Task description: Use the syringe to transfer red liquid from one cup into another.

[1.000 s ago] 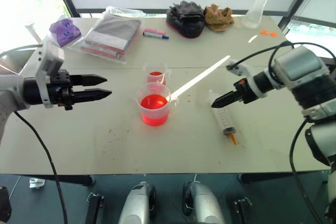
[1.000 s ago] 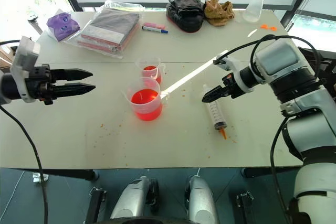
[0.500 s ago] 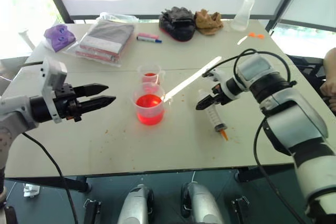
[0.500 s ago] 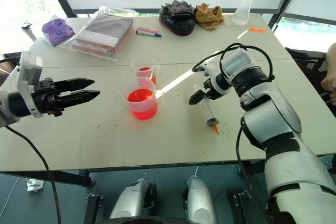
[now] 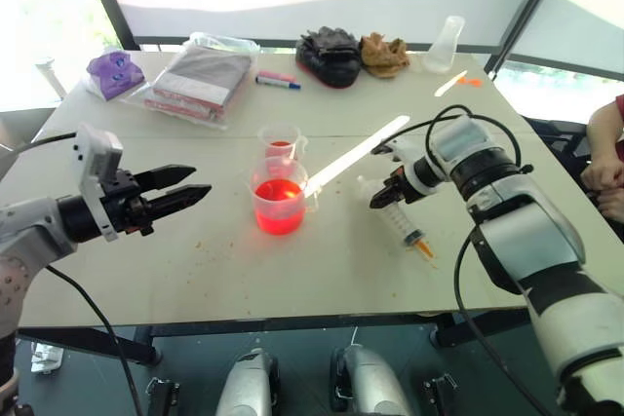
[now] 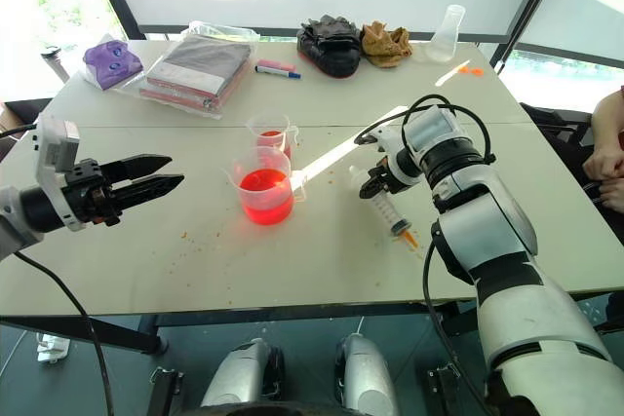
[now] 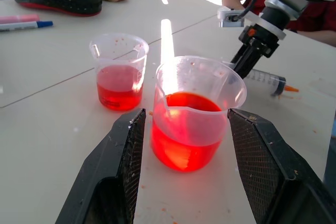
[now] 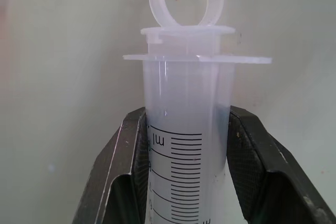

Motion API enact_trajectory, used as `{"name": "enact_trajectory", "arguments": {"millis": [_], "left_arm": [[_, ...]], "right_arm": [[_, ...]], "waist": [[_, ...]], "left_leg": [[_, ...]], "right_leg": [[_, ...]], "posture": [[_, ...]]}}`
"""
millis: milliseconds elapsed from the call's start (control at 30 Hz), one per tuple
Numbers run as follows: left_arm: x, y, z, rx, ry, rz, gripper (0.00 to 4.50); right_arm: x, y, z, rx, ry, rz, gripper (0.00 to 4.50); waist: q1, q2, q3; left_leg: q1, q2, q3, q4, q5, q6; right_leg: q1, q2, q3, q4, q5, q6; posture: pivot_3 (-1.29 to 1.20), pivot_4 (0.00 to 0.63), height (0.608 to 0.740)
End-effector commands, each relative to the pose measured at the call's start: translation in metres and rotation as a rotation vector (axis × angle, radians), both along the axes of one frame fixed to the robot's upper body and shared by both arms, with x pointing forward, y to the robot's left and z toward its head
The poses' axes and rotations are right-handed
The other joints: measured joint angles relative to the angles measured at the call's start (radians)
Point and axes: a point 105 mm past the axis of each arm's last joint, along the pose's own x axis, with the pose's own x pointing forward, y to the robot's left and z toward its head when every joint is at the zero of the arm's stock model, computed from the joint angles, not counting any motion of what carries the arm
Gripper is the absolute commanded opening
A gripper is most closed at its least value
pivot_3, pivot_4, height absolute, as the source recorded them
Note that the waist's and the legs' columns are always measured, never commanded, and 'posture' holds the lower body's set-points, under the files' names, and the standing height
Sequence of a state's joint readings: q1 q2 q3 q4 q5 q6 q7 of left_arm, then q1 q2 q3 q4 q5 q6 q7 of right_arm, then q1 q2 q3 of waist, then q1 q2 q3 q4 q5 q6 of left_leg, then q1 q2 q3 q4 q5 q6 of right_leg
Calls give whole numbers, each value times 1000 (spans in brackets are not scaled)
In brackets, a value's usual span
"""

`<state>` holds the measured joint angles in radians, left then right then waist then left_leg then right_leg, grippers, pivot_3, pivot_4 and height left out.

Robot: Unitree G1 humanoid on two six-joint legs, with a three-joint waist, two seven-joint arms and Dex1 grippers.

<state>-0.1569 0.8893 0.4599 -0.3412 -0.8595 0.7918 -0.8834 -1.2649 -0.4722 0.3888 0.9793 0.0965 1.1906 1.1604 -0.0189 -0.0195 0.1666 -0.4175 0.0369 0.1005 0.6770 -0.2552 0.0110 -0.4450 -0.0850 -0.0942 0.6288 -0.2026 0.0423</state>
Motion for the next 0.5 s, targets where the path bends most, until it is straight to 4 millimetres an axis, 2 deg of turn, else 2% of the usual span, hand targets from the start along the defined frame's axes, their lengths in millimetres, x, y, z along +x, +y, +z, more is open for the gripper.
{"name": "enact_trajectory", "arguments": {"millis": [33,67,167,267,333,400,500], "left_arm": [[5,15,23,-6,-82,27,2585],[7,17,25,-6,-83,27,2585],[15,23,24,35,-76,23,2585],[25,22,31,33,-92,4,2585],[32,21,38,27,-113,-1,2585],[40,22,43,24,-133,7,2585],[44,23,44,63,-135,-3,2585]], "right_arm": [[13,19,113,201,-418,212,1522],[13,19,137,232,-508,233,1522],[8,22,187,309,-726,257,1522],[-17,41,228,503,-940,333,1522],[-36,58,236,611,-1043,396,1522],[-49,76,228,643,-1142,456,1522],[-52,100,220,743,-1195,418,1522]], "waist": [[2,9,6],[4,14,9],[5,16,11],[4,15,10],[4,14,10],[4,14,10],[2,15,10]], "left_leg": [[-7,-1,1,1,0,1],[-13,-1,2,1,3,3],[-23,-1,3,1,3,3],[-23,-1,3,-1,3,3],[-23,0,4,-2,3,3],[-23,0,4,-1,3,3],[-23,0,4,1,3,3]], "right_leg": [[-7,0,0,2,1,0],[-14,2,1,4,1,1],[-24,5,1,6,3,6],[-24,6,-1,3,3,6],[-24,6,-1,2,3,7],[-23,6,-1,2,4,7],[-22,5,-1,3,4,8]], "posture": [[0,150,740],[0,150,740],[0,150,740],[0,150,740],[0,150,740],[0,150,740],[0,150,740]]}}
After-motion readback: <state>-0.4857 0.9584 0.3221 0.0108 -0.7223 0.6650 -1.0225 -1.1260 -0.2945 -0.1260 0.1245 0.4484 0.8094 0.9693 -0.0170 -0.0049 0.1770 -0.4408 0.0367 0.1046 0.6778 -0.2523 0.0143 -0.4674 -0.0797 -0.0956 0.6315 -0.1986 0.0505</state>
